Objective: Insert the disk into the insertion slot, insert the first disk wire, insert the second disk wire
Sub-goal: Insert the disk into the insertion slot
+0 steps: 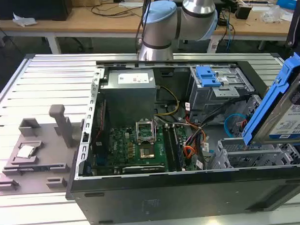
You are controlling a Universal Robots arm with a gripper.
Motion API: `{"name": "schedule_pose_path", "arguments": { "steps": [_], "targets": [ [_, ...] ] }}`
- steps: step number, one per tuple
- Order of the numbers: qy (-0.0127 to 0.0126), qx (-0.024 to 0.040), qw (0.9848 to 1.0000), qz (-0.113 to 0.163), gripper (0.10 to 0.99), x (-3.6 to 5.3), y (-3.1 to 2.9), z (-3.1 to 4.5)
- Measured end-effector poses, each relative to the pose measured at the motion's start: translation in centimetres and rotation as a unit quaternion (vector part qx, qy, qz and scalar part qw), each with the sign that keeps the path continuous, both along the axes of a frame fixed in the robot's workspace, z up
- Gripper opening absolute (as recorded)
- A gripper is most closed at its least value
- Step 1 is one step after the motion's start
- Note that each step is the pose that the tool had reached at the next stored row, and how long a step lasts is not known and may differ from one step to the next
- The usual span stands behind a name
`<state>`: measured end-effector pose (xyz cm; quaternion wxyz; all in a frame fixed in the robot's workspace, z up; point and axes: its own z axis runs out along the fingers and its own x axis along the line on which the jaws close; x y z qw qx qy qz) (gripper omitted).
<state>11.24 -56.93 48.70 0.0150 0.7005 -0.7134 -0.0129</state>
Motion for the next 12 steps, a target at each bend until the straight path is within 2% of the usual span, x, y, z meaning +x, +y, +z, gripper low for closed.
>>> {"name": "schedule_pose_path", "arguments": {
  "steps": [12],
  "targets": [
    [0.0000,-0.0001,1.0000,0.000,0.365,0.00,0.00,-1.21]
  ]
}}
